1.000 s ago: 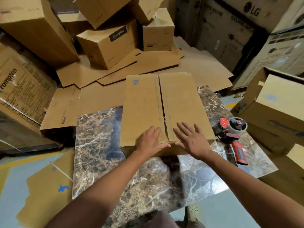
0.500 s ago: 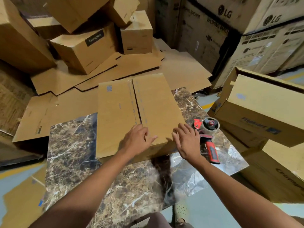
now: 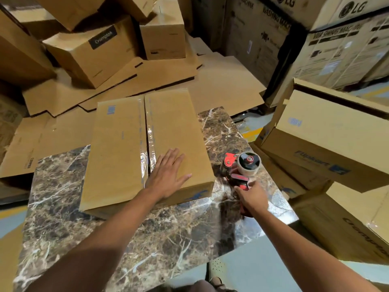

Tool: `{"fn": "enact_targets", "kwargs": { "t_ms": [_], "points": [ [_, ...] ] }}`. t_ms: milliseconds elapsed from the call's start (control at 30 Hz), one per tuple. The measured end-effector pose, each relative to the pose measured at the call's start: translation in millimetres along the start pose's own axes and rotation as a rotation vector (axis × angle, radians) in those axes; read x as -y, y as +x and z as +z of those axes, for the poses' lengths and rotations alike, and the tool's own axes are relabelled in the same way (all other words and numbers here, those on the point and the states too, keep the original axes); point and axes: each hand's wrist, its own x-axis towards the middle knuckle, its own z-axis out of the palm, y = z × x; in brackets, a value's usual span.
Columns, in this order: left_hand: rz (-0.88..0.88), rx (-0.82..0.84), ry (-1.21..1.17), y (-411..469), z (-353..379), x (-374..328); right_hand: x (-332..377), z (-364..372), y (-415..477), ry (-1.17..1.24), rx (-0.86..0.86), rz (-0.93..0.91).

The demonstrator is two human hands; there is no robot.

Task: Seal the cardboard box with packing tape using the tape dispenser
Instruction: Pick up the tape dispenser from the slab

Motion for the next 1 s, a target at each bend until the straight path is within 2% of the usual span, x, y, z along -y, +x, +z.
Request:
{"fn": "enact_targets", "kwargs": {
  "t_ms": [100,167,300,367,433,567,700,767,833,900,1000],
  "points": [
    [-0.01,-0.008,0.016,0,0,0,-1,4,13,0.129,0.128,0.083],
    [-0.015,-0.007,0.019,-1,0,-2,3,7,17,0.374,0.267,0.196],
    [-0.048,-0.003,0.002,-2,2,-5,19,5,22,0.914,0.762,0.482],
    [-0.051,-0.006,-0.017,-3,0,-4,28,5,24,1.022,0.828,0.514],
    [-0.044,0.001,-0.045,-2,-3,-3,32,5,27,1.055,0.767,0.495],
    [-0.069,0.023,-0.234,1,-16,-2,45,-12,28,0.888,0.595,0.2],
    [-0.22,-0.023,-0.546,3,-42,1,83,-44,18,0.693,0.431,-0.167],
    [-0.388,-0.11,-0.841,1,-60,3,107,-55,7,0.605,0.401,-0.308],
    [-0.552,-0.177,-1.235,-4,-80,8,129,-60,-7,0.51,0.402,-0.413],
    [-0.641,-0.192,-1.548,-13,-96,14,150,-60,-25,0.427,0.422,-0.501],
    [-0.738,-0.148,-1.886,-34,-110,22,179,-51,-56,0.225,0.41,-0.637]
  ]
}}
